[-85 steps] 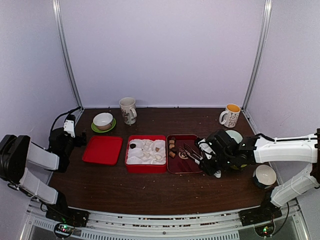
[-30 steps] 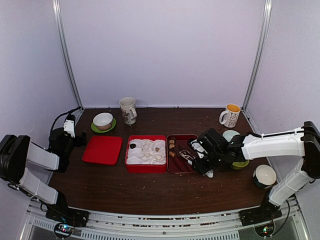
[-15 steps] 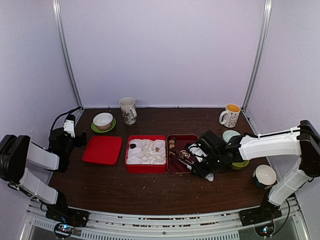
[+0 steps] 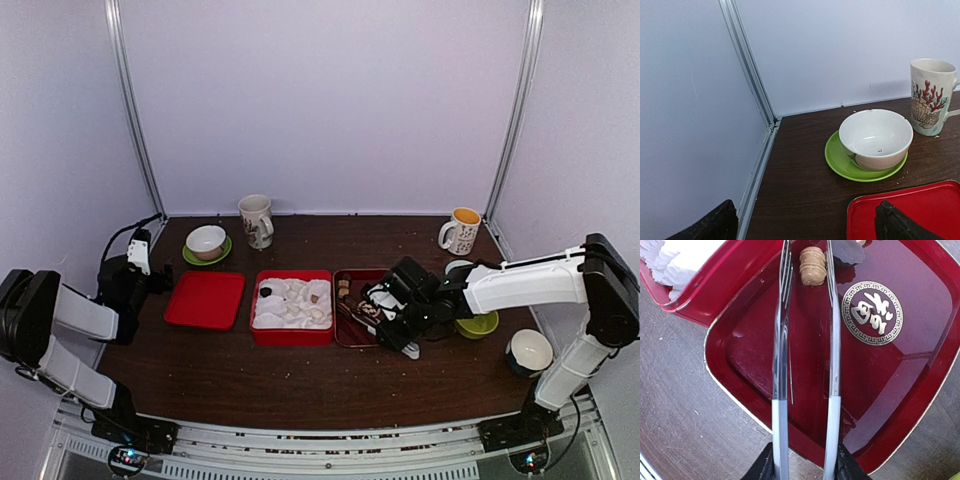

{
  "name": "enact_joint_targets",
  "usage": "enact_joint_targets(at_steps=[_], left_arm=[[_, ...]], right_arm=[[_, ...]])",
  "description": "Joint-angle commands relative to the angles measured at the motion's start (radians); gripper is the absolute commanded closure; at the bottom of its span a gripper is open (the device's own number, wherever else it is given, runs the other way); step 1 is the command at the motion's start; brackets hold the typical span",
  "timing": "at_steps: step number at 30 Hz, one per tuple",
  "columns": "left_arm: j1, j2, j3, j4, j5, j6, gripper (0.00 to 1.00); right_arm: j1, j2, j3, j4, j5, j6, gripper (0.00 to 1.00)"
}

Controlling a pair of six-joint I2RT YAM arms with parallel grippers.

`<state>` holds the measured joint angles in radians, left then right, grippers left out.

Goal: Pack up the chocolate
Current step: Pick up the fake chocolate from the plate.

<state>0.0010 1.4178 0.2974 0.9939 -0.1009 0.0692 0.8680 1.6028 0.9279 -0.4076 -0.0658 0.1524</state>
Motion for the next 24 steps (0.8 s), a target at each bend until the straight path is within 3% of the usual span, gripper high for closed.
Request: enact_joint_targets(at_steps=[1,24], left_arm=[[0.010,0.006,0.016,0.052,-0.005,-0.002,0.02],[0.010,0.006,0.016,0.051,-0.005,-0.002,0.02]], right_arm=[[-0.006,0.006,0.037,0.009,0.023,-0.013,0.67],[-0.007,-0.167,-0.047,0.023,0.039,0.008,0.74]])
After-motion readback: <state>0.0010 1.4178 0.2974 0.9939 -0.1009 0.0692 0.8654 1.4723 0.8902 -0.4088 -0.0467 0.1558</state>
